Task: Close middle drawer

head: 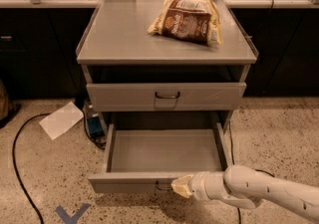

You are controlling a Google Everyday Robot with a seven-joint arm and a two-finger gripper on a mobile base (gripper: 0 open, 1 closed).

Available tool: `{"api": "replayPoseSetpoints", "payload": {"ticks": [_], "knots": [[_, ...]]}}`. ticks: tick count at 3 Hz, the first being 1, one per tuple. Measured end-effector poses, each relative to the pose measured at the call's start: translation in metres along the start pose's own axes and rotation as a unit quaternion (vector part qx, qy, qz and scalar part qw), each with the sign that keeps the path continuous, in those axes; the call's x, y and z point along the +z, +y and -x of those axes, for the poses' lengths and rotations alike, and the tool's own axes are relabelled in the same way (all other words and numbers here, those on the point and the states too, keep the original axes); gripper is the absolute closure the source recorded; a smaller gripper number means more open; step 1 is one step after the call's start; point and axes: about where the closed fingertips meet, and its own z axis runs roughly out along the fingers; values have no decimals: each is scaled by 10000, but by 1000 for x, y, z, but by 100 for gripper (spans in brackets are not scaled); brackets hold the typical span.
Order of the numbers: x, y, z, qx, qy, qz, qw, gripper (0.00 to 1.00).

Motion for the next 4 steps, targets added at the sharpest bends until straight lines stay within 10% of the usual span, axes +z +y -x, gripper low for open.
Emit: {"api": "replayPoseSetpoints", "payload": {"ticks": [4], "knots": [[3, -50, 25, -53, -259, -539, 9982, 100]]}}
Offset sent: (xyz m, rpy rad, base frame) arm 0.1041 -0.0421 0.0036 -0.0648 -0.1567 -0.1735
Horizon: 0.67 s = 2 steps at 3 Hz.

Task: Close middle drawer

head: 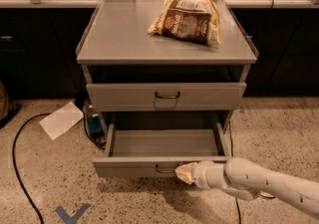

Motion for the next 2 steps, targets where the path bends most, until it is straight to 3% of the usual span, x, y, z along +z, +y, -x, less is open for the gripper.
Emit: {"api": "replayPoseSetpoints", "payload": {"ticks": [1, 2], "knots": [[-4, -35, 14, -270, -11, -400, 9988, 100], [-4, -35, 14, -270, -11, -400, 9988, 100]]}}
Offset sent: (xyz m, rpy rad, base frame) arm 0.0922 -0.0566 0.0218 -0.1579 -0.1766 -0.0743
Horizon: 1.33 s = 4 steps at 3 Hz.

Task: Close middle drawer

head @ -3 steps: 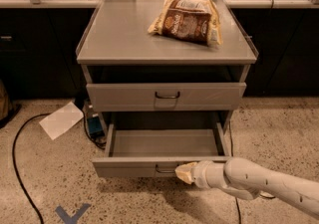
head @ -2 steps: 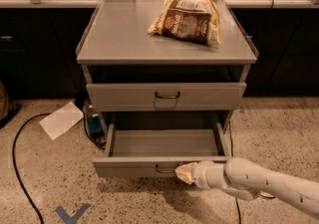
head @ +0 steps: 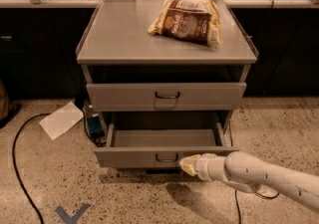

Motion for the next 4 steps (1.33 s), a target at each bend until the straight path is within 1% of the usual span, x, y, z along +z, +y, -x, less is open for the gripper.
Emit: {"api": "replayPoseSetpoints", "payload": {"ticks": [1, 2, 3, 4], "knots": [[6, -7, 4, 9, -67, -124, 9999, 100], [15, -24, 13, -28, -114, -310, 9995, 100], [21, -45, 29, -135, -187, -505, 9985, 100], [21, -45, 29, -135, -187, -505, 9985, 100]]}}
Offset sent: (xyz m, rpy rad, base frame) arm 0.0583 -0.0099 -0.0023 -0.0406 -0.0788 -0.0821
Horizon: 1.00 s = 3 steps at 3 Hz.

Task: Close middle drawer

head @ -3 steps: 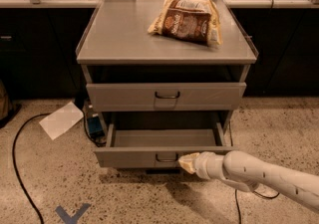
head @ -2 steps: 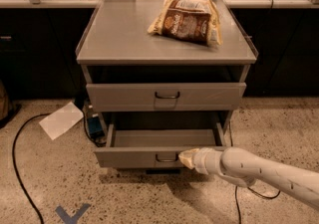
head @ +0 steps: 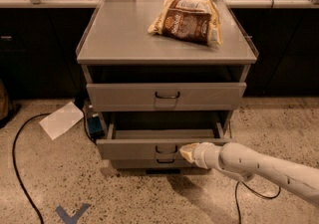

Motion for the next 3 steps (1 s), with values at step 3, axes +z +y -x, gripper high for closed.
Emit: {"api": "replayPoseSetpoints", "payload": {"ticks": [3], "knots": [[17, -42, 18, 334, -338, -168, 9987, 100]]}}
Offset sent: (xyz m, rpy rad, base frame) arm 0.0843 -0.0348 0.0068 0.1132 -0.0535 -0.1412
